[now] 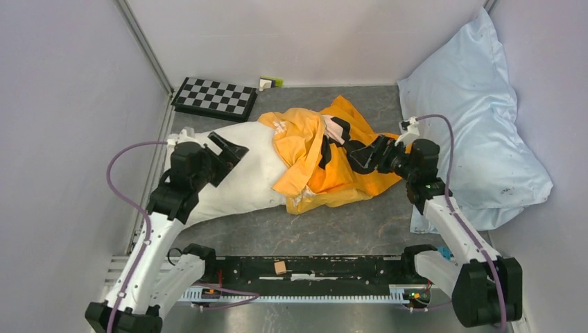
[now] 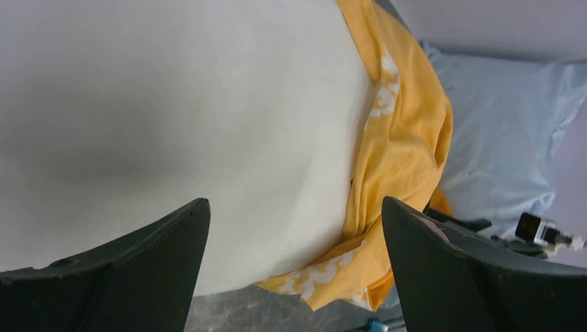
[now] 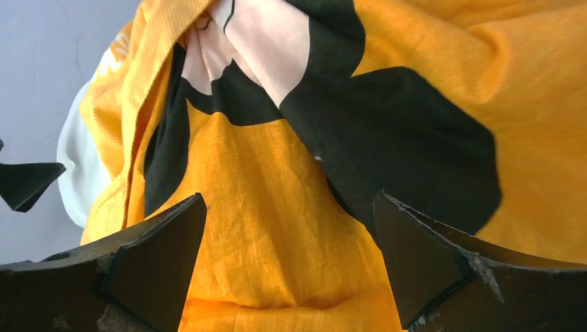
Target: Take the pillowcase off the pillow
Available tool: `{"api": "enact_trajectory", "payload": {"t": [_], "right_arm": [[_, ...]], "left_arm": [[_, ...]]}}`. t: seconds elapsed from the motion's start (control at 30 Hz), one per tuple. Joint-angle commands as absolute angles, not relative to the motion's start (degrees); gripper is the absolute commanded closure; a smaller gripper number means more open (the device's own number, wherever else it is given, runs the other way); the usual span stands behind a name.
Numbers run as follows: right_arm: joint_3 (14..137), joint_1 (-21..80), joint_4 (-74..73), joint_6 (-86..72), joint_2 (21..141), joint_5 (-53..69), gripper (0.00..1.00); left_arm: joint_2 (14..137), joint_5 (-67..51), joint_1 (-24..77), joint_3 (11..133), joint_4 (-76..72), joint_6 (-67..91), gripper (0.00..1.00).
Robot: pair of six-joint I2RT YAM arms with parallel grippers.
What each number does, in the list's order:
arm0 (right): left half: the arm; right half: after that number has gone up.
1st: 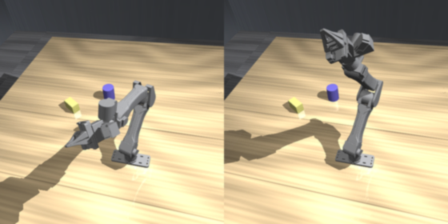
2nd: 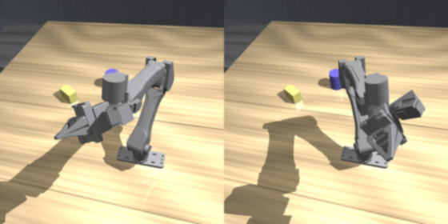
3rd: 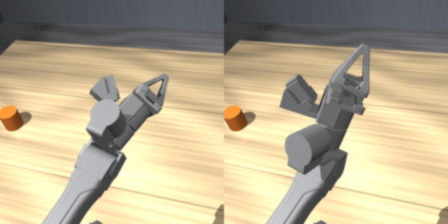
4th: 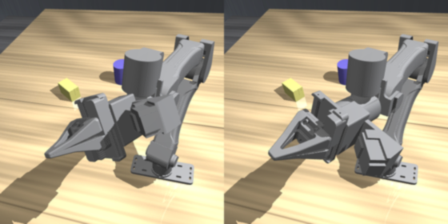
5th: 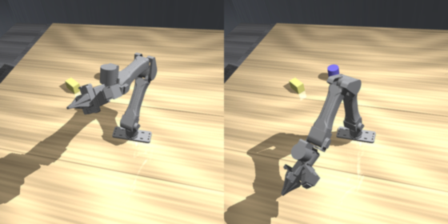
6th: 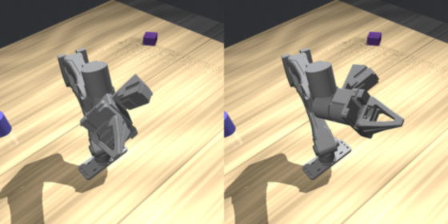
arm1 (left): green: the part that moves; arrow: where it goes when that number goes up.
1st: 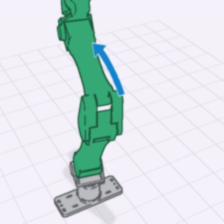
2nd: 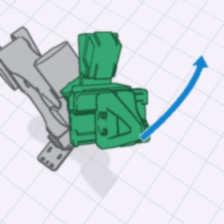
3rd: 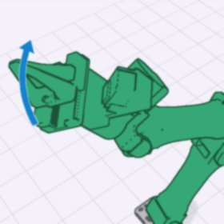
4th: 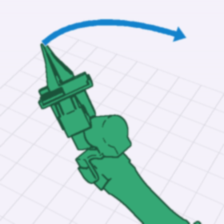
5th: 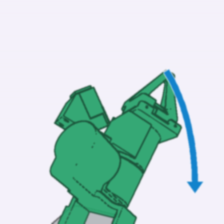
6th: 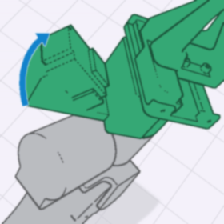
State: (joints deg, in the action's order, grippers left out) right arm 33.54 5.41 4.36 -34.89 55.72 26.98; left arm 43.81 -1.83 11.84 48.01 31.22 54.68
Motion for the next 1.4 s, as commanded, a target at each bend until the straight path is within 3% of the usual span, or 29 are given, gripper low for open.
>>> {"api": "enact_trajectory", "payload": {"t": [0.0,0.1,0.3,0.4,0.47,0.6,0.63,0.73,0.83,1.13,1.37], "right_arm": [[35.1,9.0,15.6,-39.1,61.7,25.9,0.02],[36.2,10.3,19.3,-42.8,66.4,22.2,0.02],[42.5,15.0,22.2,-44.3,78.1,21.0,0.02],[44.2,15.4,22.4,-43.8,81.8,19.8,0.24],[43.6,15.4,22.4,-43.6,82.1,15.9,0.34],[45.4,15.4,21.1,-40.4,83.8,10.7,0.34],[46.6,15.4,19.9,-39.4,85.0,10.4,0.38],[50.7,15.3,17.1,-35.6,88.0,13.3,0.99],[53.6,13.2,12.4,-32.0,86.4,14.4,1.00],[55.7,-2.4,0.6,-26.5,65.6,1.2,1.00],[79.5,-6.8,-15.1,-21.9,65.3,-10.7,1.00]], "left_arm": [[49.2,-0.2,20.5,50.5,27.9,52.4,0.01],[54.8,5.0,26.3,51.5,26.0,51.7,0.00],[60.8,10.4,26.8,52.4,24.7,48.8,0.00],[61.4,13.0,26.7,52.2,25.9,47.6,0.00],[61.2,14.7,26.6,50.7,25.9,47.3,0.00],[61.0,16.3,26.0,48.0,26.5,46.2,0.00],[61.0,16.6,25.9,47.1,26.5,46.1,0.00],[61.2,16.7,25.4,44.6,26.0,45.9,0.00],[61.1,17.5,25.0,42.1,26.2,45.9,0.00],[59.7,26.5,24.0,37.3,29.2,49.5,0.00],[63.0,28.3,21.3,34.1,27.1,53.1,0.00]]}}
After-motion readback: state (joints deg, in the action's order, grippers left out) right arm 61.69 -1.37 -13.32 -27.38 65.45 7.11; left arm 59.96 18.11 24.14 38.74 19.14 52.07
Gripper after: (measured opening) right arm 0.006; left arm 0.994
